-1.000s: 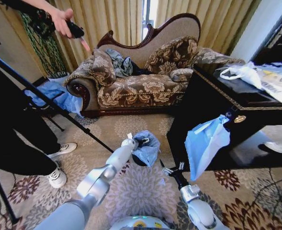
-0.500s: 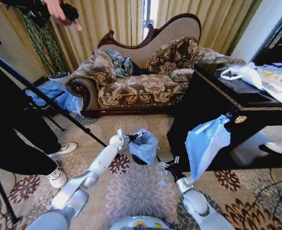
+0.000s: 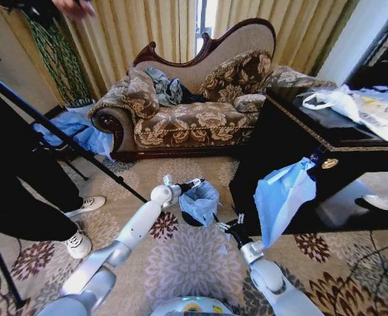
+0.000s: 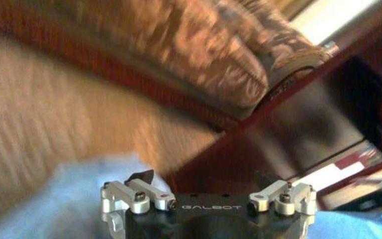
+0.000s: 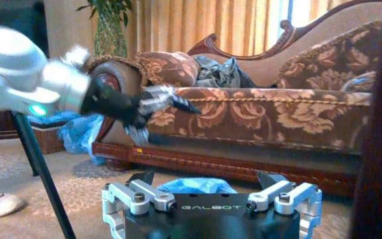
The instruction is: Place a garbage bag over the trash bin.
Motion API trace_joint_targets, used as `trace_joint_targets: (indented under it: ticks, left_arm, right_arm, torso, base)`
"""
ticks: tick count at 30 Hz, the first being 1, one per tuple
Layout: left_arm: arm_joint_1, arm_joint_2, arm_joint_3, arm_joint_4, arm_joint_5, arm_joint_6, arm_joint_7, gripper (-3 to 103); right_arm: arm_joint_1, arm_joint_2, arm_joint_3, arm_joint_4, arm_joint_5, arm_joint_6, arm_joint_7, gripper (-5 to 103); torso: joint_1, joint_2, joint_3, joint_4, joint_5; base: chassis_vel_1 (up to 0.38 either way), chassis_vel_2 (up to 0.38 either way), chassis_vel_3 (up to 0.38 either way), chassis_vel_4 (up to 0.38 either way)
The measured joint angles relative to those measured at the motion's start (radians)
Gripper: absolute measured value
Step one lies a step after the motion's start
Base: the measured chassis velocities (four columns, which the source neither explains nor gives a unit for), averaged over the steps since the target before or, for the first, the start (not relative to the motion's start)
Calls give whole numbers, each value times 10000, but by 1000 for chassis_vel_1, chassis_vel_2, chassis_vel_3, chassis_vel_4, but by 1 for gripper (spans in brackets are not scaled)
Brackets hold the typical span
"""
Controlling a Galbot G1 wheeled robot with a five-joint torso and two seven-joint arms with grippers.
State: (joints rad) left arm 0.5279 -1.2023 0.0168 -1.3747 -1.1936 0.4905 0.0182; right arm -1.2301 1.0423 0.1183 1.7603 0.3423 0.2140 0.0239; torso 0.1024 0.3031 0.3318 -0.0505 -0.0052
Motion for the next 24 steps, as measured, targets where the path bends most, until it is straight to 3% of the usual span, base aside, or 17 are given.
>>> trace_joint_targets:
  ticks: [2, 3, 5, 6, 8, 10, 11, 13, 15, 17, 20, 22, 23, 24]
  left_arm:
    - [94, 501, -149, -759, 1065, -327, 105, 100]
    - [94, 501, -149, -759, 1065, -327, 105, 100]
    - [246, 1592, -586, -1968, 2746, -913, 141, 98]
    - [246, 1592, -586, -1968, 2746, -913, 141, 98]
    - [534, 2492, -958, -2865, 3409, -1469, -200, 95]
    - [627, 2721, -1041, -3102, 3560, -1613, -355, 92]
    - [881, 3311, -1252, -3714, 3901, -2073, -799, 86]
    - [929, 3490, -1325, -3910, 4041, -2257, -964, 81]
    - [959, 3816, -1486, -4285, 4405, -2684, -1307, 70]
    - [1441, 4147, -2336, -4823, 4659, -2966, -1700, 57]
    - [1790, 4267, -2821, -5109, 4639, -3059, -1876, 57]
    - [2742, 4363, -3945, -5739, 4370, -3160, -2545, 68]
    - [2742, 4363, -3945, -5739, 4370, -3160, -2545, 68]
    - [3035, 4314, -4290, -5914, 4274, -3292, -2917, 74]
  right_arm:
    - [460, -54, -302, -87, 188, -167, -30, 100]
    - [460, -54, -302, -87, 188, -167, -30, 100]
    - [1433, -46, -876, -412, 414, -432, -54, 98]
    - [1433, -46, -876, -412, 414, -432, -54, 98]
    - [2315, 81, -1542, -882, 488, -675, 44, 88]
    - [2544, 120, -1719, -1009, 506, -778, 90, 88]
    - [3162, 232, -2131, -1356, 539, -1114, 204, 82]
    - [3434, 281, -2259, -1533, 521, -1275, 227, 77]
    - [4197, 374, -2553, -2146, 345, -1592, 245, 65]
    - [5428, 577, -3164, -3299, 19, -1667, 33, 55]
    - [5937, 670, -3443, -3861, -242, -1597, -149, 50]
    - [6832, 762, -4182, -4690, -591, -1722, -639, 38]
    - [6832, 762, -4182, -4690, -591, -1722, -639, 38]
    - [7142, 784, -4549, -4932, -736, -1837, -779, 33]
  torso:
    - [0, 0, 0, -1, 1]
    - [0, 0, 0, -1, 1]
    - [0, 0, 0, 2, -1]
    - [0, 0, 0, 2, -1]
    - [1, 0, 0, 2, 1]
    - [0, 0, 0, 7, 3]
    - [0, 0, 0, 13, 2]
    - [0, 0, 0, 13, -2]
    - [0, 0, 0, -1, -3]
    - [2, 0, 1, -7, 5]
    - [2, 0, 0, -3, 7]
    - [2, 0, 1, 10, -8]
    - [2, 0, 1, 10, -8]
    - [0, 0, -1, 11, -6]
  base:
    - [0, 0, 0, 0]
    - [0, 0, 0, 0]
    - [0, 0, 0, 0]
    - [0, 0, 0, 0]
    - [0, 0, 0, 0]
    - [0, 0, 0, 0]
    - [0, 0, 0, 0]
    - [0, 0, 0, 0]
    - [0, 0, 0, 0]
    - [0, 0, 0, 0]
    - [0, 0, 0, 0]
    - [0, 0, 0, 0]
    - [0, 0, 0, 0]
    - [0, 0, 0, 0]
